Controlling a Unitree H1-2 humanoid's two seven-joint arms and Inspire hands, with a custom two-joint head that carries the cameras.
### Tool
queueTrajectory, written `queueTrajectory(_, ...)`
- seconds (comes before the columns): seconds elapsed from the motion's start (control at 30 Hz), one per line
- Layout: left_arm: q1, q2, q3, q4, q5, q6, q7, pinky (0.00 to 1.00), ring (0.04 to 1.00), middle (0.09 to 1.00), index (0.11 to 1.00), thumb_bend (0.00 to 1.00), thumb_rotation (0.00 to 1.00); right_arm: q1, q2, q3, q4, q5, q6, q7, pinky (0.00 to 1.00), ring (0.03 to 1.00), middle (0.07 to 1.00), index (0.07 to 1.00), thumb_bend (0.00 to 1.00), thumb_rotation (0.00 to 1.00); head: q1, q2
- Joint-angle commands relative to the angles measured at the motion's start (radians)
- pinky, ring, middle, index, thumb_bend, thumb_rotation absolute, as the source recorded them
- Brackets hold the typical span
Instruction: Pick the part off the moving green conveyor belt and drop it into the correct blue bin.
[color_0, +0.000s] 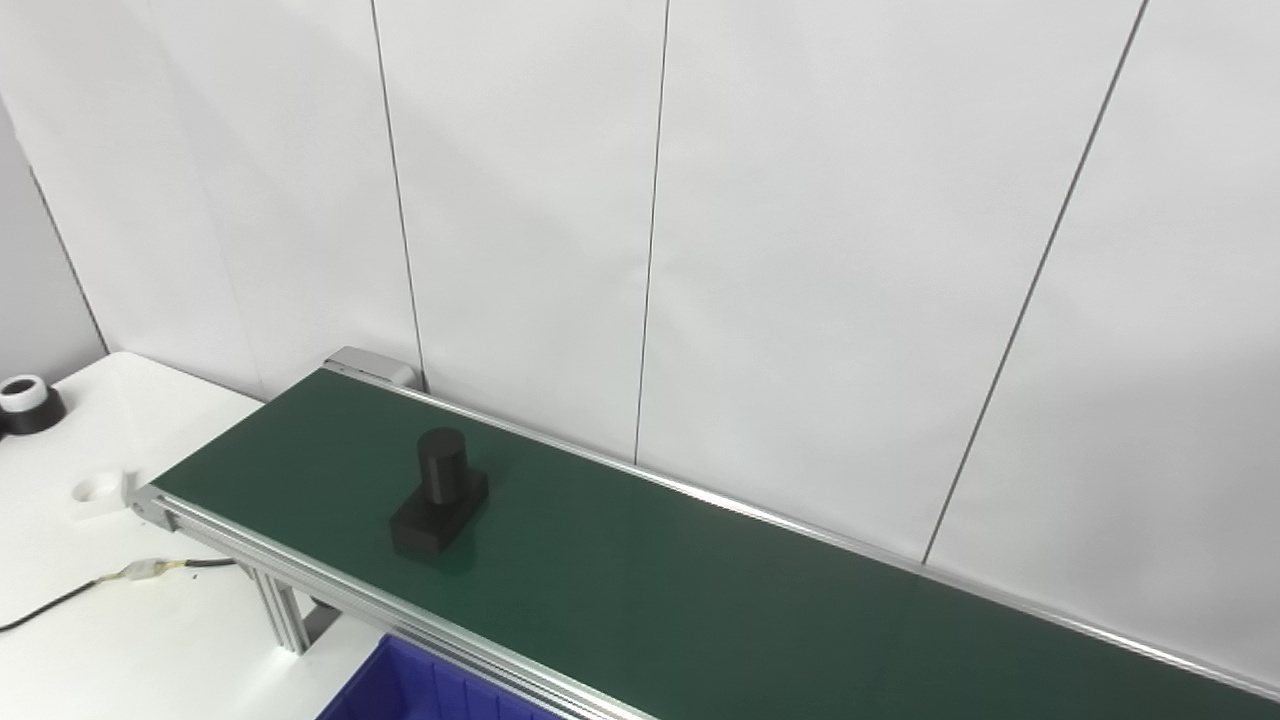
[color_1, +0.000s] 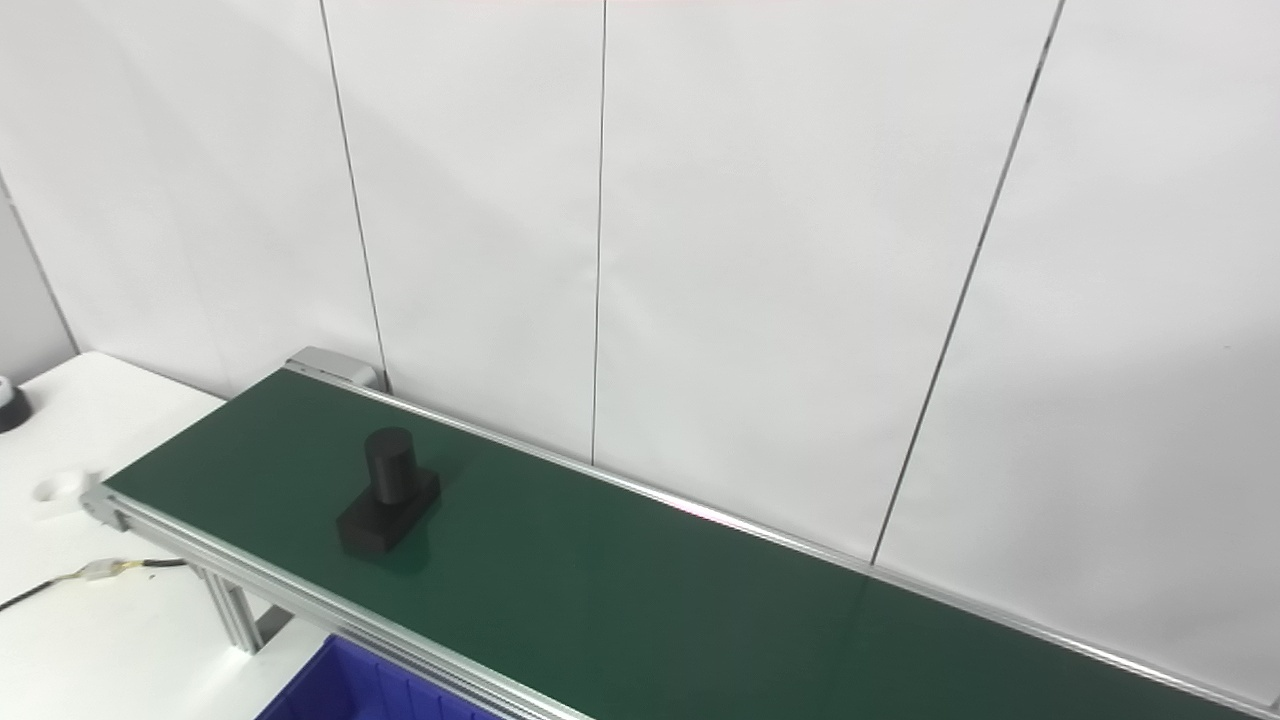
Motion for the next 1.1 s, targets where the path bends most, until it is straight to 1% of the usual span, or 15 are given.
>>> queueTrajectory(0.0, -0.020, -0.016, -0.006, -0.010, 0.006, -0.040, 0.000, 0.71, 0.761, 0.798, 0.828, 0.96, 0.45, -0.011, -0.006, -0.009, -0.051, 0.016, -0.055, 0.011, 0.64, 0.738, 0.810, 0.892, 0.58, 0.17, -0.001, 0.000)
queueTrajectory(0.13, -0.023, -0.020, -0.007, -0.006, 0.007, -0.040, 0.001, 0.70, 0.756, 0.793, 0.827, 0.95, 0.45, -0.018, -0.010, -0.012, -0.099, 0.005, -0.044, 0.020, 0.62, 0.730, 0.801, 0.885, 0.57, 0.18, 0.000, -0.002)
queueTrajectory(0.27, -0.025, -0.024, -0.007, -0.003, 0.005, -0.040, -0.001, 0.70, 0.754, 0.792, 0.828, 0.95, 0.45, -0.031, -0.011, -0.014, -0.164, -0.007, -0.018, 0.029, 0.59, 0.719, 0.794, 0.872, 0.57, 0.17, 0.002, 0.000)
queueTrajectory(0.3, -0.026, -0.026, -0.007, -0.002, 0.005, -0.040, 0.000, 0.70, 0.753, 0.792, 0.828, 0.95, 0.45, -0.033, -0.012, -0.016, -0.175, -0.006, -0.004, 0.032, 0.59, 0.719, 0.794, 0.871, 0.57, 0.17, 0.003, 0.001)
queueTrajectory(0.37, -0.027, -0.028, -0.007, -0.001, 0.003, -0.039, -0.002, 0.70, 0.748, 0.788, 0.827, 0.96, 0.44, -0.038, -0.013, -0.018, -0.209, -0.002, 0.039, 0.038, 0.60, 0.738, 0.805, 0.867, 0.59, 0.20, 0.003, 0.003)
queueTrajectory(0.43, -0.027, -0.030, -0.006, 0.000, 0.002, -0.039, -0.005, 0.69, 0.744, 0.786, 0.828, 0.95, 0.44, -0.044, -0.014, -0.019, -0.233, 0.007, 0.065, 0.045, 0.61, 0.750, 0.813, 0.863, 0.60, 0.20, 0.002, 0.005)
queueTrajectory(0.57, -0.028, -0.034, -0.004, 0.003, 0.001, -0.039, -0.003, 0.69, 0.738, 0.778, 0.825, 0.96, 0.45, -0.065, -0.012, -0.019, -0.267, 0.016, 0.104, 0.056, 0.60, 0.751, 0.819, 0.854, 0.61, 0.14, -0.012, 0.012)
queueTrajectory(0.63, -0.027, -0.034, -0.003, 0.002, 0.001, -0.039, -0.004, 0.69, 0.738, 0.776, 0.824, 0.95, 0.44, -0.077, -0.010, -0.017, -0.288, -0.007, 0.135, 0.056, 0.59, 0.736, 0.808, 0.846, 0.61, 0.13, -0.016, 0.012)
queueTrajectory(0.7, -0.026, -0.034, -0.004, -0.001, 0.001, -0.039, -0.006, 0.69, 0.738, 0.776, 0.824, 0.95, 0.44, -0.091, -0.008, -0.014, -0.310, -0.043, 0.160, 0.053, 0.59, 0.725, 0.789, 0.847, 0.56, 0.13, -0.022, 0.017)
queueTrajectory(0.73, -0.025, -0.033, -0.004, -0.002, 0.001, -0.039, -0.007, 0.69, 0.738, 0.776, 0.824, 0.95, 0.44, -0.099, -0.008, -0.011, -0.320, -0.064, 0.171, 0.053, 0.59, 0.725, 0.788, 0.848, 0.55, 0.13, -0.022, 0.017)
queueTrajectory(0.8, -0.025, -0.032, -0.005, -0.003, 0.002, -0.039, -0.007, 0.69, 0.736, 0.775, 0.823, 0.95, 0.44, -0.117, -0.007, -0.006, -0.333, -0.095, 0.189, 0.055, 0.58, 0.721, 0.781, 0.849, 0.52, 0.16, -0.027, 0.020)
queueTrajectory(0.83, -0.025, -0.032, -0.006, -0.004, 0.003, -0.039, -0.007, 0.68, 0.734, 0.773, 0.824, 0.95, 0.44, -0.126, -0.007, -0.004, -0.336, -0.106, 0.196, 0.056, 0.58, 0.727, 0.785, 0.855, 0.50, 0.20, -0.027, 0.020)
queueTrajectory(0.93, -0.022, -0.031, -0.007, -0.009, 0.005, -0.039, -0.005, 0.68, 0.731, 0.773, 0.823, 0.96, 0.44, -0.153, -0.003, 0.003, -0.346, -0.129, 0.215, 0.061, 0.60, 0.733, 0.794, 0.864, 0.50, 0.25, -0.033, 0.026)
queueTrajectory(1.07, -0.018, -0.028, -0.007, -0.015, 0.007, -0.039, -0.003, 0.68, 0.732, 0.774, 0.822, 0.96, 0.45, -0.197, 0.001, 0.012, -0.351, -0.154, 0.254, 0.073, 0.62, 0.748, 0.809, 0.878, 0.49, 0.28, -0.036, 0.031)
